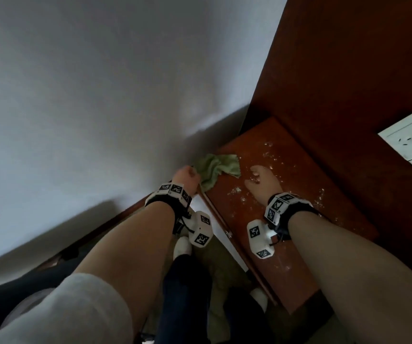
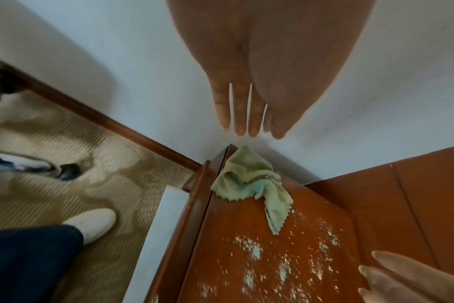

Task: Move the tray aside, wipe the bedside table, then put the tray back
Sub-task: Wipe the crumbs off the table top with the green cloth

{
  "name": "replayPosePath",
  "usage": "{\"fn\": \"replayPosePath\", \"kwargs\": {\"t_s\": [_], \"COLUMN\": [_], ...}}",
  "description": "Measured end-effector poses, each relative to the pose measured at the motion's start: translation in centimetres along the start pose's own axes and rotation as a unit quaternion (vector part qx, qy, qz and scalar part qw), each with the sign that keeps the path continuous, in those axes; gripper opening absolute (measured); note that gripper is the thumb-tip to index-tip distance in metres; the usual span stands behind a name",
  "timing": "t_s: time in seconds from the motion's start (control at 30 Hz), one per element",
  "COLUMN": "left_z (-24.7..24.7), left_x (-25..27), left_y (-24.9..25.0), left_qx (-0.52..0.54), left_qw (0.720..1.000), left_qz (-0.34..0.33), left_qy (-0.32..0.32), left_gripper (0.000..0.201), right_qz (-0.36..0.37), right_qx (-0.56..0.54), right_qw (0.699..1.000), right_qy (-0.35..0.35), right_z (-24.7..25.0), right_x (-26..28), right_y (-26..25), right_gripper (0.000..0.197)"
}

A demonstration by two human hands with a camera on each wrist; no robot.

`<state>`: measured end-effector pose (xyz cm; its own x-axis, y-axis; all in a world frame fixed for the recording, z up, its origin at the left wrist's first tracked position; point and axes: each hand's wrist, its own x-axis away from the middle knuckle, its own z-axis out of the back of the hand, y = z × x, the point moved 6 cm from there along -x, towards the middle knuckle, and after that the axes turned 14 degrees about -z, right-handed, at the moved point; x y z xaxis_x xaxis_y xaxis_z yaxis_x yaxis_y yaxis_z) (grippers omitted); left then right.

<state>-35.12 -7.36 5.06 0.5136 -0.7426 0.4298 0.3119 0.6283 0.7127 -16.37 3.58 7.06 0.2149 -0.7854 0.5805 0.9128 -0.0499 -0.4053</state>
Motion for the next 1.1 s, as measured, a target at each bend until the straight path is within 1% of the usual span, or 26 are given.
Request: {"fn": "replayPosePath", "kwargs": {"t_s": [0.1,0.2,0.27,0.37,0.47,0.57,0.67,0.77,0.9,1.0,1.1], "left_z": [1.2,2.3,2.4,2.3,1.7,1.5,1.1,0.0,-1.3,-2.2,-3.1], "left_x": [-3.8,-6.4,-7.8,-9.3,-10.4,-11.3,-12.4,-13.3,-13.9,-14.1,-14.4], "left_y": [-0.5,0.0,0.0,-0.3,-0.9,-1.4,-2.2,-3.2,-4.2,-5.0,-5.8], "left_qx": [-0.062,-0.082,-0.107,-0.108,-0.107,-0.107,-0.111,-0.116,-0.133,-0.125,-0.120], "left_qw": [0.996,0.992,0.984,0.980,0.980,0.982,0.981,0.979,0.973,0.972,0.969], "left_qz": [-0.018,-0.047,-0.066,-0.075,-0.100,-0.122,-0.138,-0.152,-0.175,-0.189,-0.204], "left_qy": [-0.055,-0.089,-0.126,-0.148,-0.137,-0.101,-0.079,-0.074,-0.065,-0.067,-0.076], "left_gripper": [0.029,0.033,0.034,0.033,0.028,0.023,0.022,0.021,0.023,0.026,0.028], "right_qz": [-0.016,-0.027,-0.040,-0.059,-0.061,-0.049,-0.041,-0.035,0.002,0.028,0.041], "right_qx": [-0.022,-0.032,-0.020,-0.009,0.030,0.062,0.057,0.071,0.092,0.141,0.192], "right_qw": [1.000,0.999,0.999,0.998,0.997,0.996,0.996,0.995,0.995,0.988,0.980], "right_qy": [0.004,0.004,0.001,0.024,0.042,0.049,0.062,0.055,0.050,0.048,0.039], "right_z": [-1.1,-2.4,-3.2,-4.0,-4.6,-5.5,-6.8,-8.5,-10.7,-12.2,-13.4], "right_x": [-1.6,-3.0,-3.7,-4.6,-5.3,-6.2,-7.2,-8.2,-9.6,-10.4,-11.2], "right_y": [-2.2,-3.6,-4.1,-4.6,-5.3,-6.0,-6.3,-6.2,-6.8,-7.0,-6.0], "right_gripper": [0.045,0.040,0.041,0.042,0.046,0.050,0.053,0.057,0.058,0.058,0.057]}}
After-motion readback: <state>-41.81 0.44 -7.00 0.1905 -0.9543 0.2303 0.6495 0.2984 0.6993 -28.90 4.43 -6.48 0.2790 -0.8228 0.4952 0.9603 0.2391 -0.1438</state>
